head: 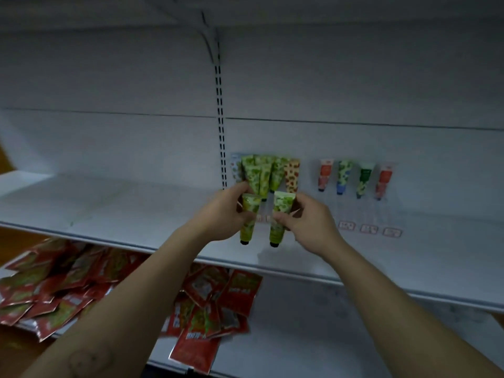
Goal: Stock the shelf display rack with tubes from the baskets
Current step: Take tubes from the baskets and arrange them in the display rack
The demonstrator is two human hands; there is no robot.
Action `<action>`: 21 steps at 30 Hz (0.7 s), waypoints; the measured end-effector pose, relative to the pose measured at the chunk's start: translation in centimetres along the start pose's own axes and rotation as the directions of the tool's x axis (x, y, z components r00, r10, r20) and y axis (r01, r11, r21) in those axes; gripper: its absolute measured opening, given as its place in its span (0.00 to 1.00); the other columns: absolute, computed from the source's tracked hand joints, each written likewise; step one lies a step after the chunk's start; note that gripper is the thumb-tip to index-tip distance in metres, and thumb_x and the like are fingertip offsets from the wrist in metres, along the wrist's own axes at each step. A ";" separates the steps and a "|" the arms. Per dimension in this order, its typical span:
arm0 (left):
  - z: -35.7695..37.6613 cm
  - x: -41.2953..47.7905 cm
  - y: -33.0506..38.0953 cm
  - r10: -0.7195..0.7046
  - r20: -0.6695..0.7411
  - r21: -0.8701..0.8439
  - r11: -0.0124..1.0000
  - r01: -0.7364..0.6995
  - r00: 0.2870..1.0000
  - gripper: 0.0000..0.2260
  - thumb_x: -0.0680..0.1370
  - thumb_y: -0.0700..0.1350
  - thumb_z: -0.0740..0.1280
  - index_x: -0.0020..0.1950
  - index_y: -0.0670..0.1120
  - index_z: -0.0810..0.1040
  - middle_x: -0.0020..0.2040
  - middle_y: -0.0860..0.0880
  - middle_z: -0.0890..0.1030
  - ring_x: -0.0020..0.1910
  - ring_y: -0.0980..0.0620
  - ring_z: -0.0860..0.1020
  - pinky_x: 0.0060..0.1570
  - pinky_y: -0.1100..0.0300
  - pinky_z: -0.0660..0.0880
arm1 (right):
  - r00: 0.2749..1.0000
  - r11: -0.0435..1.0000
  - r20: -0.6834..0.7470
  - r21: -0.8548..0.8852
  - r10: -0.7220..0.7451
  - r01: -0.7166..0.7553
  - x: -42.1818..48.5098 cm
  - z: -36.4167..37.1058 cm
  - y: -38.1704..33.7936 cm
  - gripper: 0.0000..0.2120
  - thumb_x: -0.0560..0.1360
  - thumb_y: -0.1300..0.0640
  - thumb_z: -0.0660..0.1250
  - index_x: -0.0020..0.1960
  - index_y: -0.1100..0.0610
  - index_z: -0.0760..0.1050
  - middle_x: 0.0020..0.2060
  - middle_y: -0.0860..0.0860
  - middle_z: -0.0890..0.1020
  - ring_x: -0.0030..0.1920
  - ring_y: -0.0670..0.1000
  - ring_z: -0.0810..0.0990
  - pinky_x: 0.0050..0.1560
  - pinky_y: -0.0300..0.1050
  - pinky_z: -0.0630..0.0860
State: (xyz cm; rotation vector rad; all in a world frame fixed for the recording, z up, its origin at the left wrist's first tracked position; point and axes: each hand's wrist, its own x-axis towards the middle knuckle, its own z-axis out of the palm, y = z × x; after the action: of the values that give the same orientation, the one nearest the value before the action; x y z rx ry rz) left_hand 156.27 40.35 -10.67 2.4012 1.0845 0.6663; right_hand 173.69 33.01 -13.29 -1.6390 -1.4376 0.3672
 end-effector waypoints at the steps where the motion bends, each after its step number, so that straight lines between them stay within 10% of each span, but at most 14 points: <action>1: -0.4 0.6 -0.4 -0.003 -0.034 -0.009 1.000 0.003 0.999 0.13 0.77 0.45 0.68 0.61 0.51 0.72 0.48 0.51 0.77 0.47 0.50 0.76 0.44 0.57 0.72 | 1.000 1.000 -0.013 -0.016 -0.015 0.015 1.0 -0.3 -0.3 0.13 0.73 0.49 0.71 0.54 0.53 0.75 0.41 0.46 0.78 0.42 0.49 0.78 0.40 0.44 0.75; 6: -1.5 4.3 -2.3 0.012 -0.175 -0.048 0.999 -0.021 0.985 0.09 0.74 0.45 0.71 0.51 0.52 0.74 0.44 0.50 0.79 0.43 0.50 0.78 0.38 0.60 0.71 | 0.992 0.991 -0.071 -0.092 -0.108 0.101 5.6 -1.5 -1.2 0.31 0.73 0.55 0.72 0.71 0.43 0.62 0.41 0.44 0.75 0.39 0.47 0.76 0.43 0.44 0.76; 11: -1.8 7.8 -2.7 0.096 -0.171 -0.060 0.992 -0.108 0.981 0.07 0.76 0.46 0.70 0.50 0.52 0.73 0.40 0.56 0.76 0.40 0.55 0.76 0.37 0.64 0.71 | 0.983 0.952 -0.073 -0.270 -0.170 0.145 9.7 -2.1 -1.0 0.09 0.75 0.51 0.70 0.50 0.47 0.71 0.36 0.47 0.78 0.36 0.47 0.77 0.35 0.41 0.71; 21: -0.8 13.0 -5.7 0.144 -0.142 -0.170 0.971 -0.168 0.979 0.06 0.74 0.42 0.71 0.47 0.51 0.76 0.38 0.55 0.78 0.37 0.55 0.79 0.46 0.49 0.80 | 0.975 0.871 -0.050 -0.461 -0.218 0.171 15.7 -0.3 0.8 0.08 0.75 0.52 0.70 0.49 0.56 0.75 0.39 0.51 0.77 0.41 0.54 0.78 0.41 0.49 0.77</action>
State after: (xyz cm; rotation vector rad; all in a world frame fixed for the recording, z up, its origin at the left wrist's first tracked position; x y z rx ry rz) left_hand 160.12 54.04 -9.94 2.3275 0.8476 0.9429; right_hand 178.82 47.17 -8.69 -1.8202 -1.6798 -0.1863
